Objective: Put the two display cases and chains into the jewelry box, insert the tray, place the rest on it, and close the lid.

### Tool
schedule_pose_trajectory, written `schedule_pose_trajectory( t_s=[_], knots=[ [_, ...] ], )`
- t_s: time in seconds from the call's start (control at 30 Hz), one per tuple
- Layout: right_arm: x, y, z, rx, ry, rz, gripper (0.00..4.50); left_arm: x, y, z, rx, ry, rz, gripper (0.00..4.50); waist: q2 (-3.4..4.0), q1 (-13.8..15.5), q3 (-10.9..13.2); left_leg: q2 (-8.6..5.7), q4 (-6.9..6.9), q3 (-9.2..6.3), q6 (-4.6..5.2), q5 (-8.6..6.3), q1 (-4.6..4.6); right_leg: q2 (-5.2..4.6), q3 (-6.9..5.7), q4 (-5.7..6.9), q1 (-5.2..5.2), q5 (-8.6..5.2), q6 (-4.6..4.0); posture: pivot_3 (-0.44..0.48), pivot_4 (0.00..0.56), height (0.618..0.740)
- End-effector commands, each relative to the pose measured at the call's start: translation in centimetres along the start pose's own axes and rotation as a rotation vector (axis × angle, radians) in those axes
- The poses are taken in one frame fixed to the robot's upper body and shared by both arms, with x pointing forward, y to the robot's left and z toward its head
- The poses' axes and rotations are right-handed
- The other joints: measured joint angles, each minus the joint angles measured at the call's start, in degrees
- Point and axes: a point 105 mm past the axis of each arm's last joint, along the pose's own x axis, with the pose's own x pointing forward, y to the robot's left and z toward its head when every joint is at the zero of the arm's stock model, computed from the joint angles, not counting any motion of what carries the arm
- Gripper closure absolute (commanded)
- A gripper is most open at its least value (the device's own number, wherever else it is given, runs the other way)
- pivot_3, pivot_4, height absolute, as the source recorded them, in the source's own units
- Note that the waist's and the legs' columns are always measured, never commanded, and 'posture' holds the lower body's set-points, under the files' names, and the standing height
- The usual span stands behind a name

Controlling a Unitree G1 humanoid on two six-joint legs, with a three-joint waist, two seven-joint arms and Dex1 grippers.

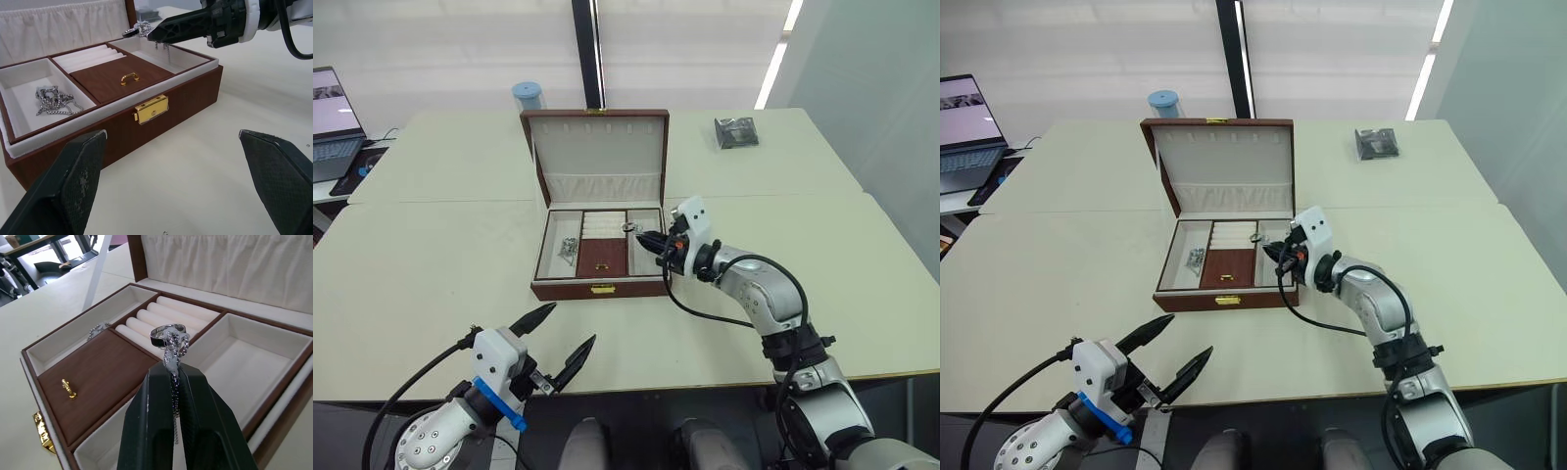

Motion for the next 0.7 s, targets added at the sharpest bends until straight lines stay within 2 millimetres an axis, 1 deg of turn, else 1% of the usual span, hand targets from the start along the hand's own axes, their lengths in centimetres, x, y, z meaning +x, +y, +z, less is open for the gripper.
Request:
schedule_pose_trajectory(
  t_s=[0.03,0.07,0.1,0.23,0.27,0.3,0.37,0.4,0.47,0.53,0.63,0.67,0.7],
  knots=[
    [-0.1,0.0,1.8,-0.016,-0.073,-0.014,4.49,0.4,-0.2,1.1,0.029,-0.034,-0.014,0.0,0.0,0.0,0.0,0.0,0.0,0.0,0.0,0.0,0.0,0.0,0.0,0.0,0.0,0.0,0.0,0.0,0.15,0.74],
    [-0.2,-0.1,1.9,-0.013,-0.077,-0.018,3.83,0.4,-0.1,1.1,0.029,-0.034,-0.015,0.0,0.0,0.0,0.0,0.01,0.0,0.0,0.0,0.0,0.0,0.0,0.0,0.0,0.0,0.0,0.0,0.0,0.15,0.74],
    [-0.2,-0.1,1.9,-0.01,-0.081,-0.019,3.66,0.5,-0.1,1.1,0.03,-0.035,-0.016,0.0,0.0,0.0,0.0,0.0,0.0,-0.01,0.0,0.0,0.0,0.0,-0.01,0.0,0.0,0.0,0.0,0.0,0.15,0.74],
    [-0.5,-0.1,2.1,-0.006,-0.088,-0.017,2.54,0.7,0.0,1.1,0.031,-0.036,-0.027,0.0,0.0,0.0,0.0,0.0,0.0,0.01,0.0,0.0,0.0,0.0,0.0,0.0,0.0,0.0,0.0,0.0,0.15,0.74],
    [-0.5,0.0,2.1,-0.008,-0.089,-0.017,2.44,0.8,0.0,1.1,0.031,-0.036,-0.031,0.0,0.0,0.01,0.0,0.0,0.0,0.01,0.0,0.0,0.0,0.0,0.0,0.0,0.0,0.0,0.0,0.0,0.15,0.74],
    [-0.6,0.0,2.1,-0.008,-0.091,-0.017,2.07,0.8,0.0,1.1,0.03,-0.036,-0.033,0.0,0.0,0.01,0.0,0.0,0.0,0.01,0.0,0.0,0.0,0.0,0.0,0.0,0.0,0.0,0.0,0.0,0.15,0.74],
    [-0.7,0.0,2.2,-0.008,-0.096,-0.017,1.68,0.9,0.1,1.1,0.028,-0.037,-0.036,0.0,0.0,0.01,0.0,0.0,0.0,0.0,0.0,0.0,0.0,0.0,-0.01,0.0,-0.01,0.0,0.0,0.0,0.15,0.74],
    [-0.8,0.0,2.2,-0.008,-0.097,-0.018,1.42,0.9,0.1,1.0,0.025,-0.036,-0.036,0.0,0.0,0.01,0.0,0.01,-0.01,0.0,0.0,0.0,0.0,0.0,0.0,0.0,-0.01,0.0,0.0,0.0,0.15,0.74],
    [-1.0,-0.1,2.1,-0.005,-0.103,-0.02,0.81,1.0,0.2,0.9,0.013,-0.031,-0.036,0.0,0.0,0.0,0.0,0.01,-0.01,0.0,0.0,0.0,0.0,0.0,-0.01,0.0,-0.01,0.0,0.0,0.0,0.15,0.74],
    [-1.3,0.0,2.1,-0.028,-0.112,-0.007,0.08,1.0,0.3,0.8,0.001,-0.026,-0.032,0.0,0.0,0.01,0.0,0.01,-0.01,0.01,0.0,0.0,0.0,0.0,0.0,0.0,-0.01,0.0,0.0,0.0,0.15,0.74],
    [-1.9,0.1,2.3,-0.079,-0.128,0.021,0.03,1.0,0.6,0.6,-0.011,-0.014,-0.024,0.0,0.01,0.0,0.0,0.0,-0.01,0.0,0.0,0.0,-0.01,0.0,-0.01,-0.01,-0.01,0.0,0.0,0.0,0.15,0.74],
    [-2.3,-0.1,2.4,-0.092,-0.137,0.026,0.03,0.9,0.8,0.5,-0.018,-0.003,-0.022,0.0,0.01,0.01,0.01,0.0,-0.01,0.01,0.0,0.0,-0.01,0.0,0.0,-0.01,-0.01,0.0,0.0,0.0,0.15,0.74],
    [-3.1,-0.7,2.6,-0.107,-0.144,0.03,0.03,0.8,1.1,0.2,-0.033,0.025,-0.025,0.0,0.02,0.01,0.01,-0.01,-0.01,0.01,0.0,0.0,0.0,0.0,0.0,-0.01,-0.01,0.0,0.0,0.0,0.15,0.74]
  ],
)
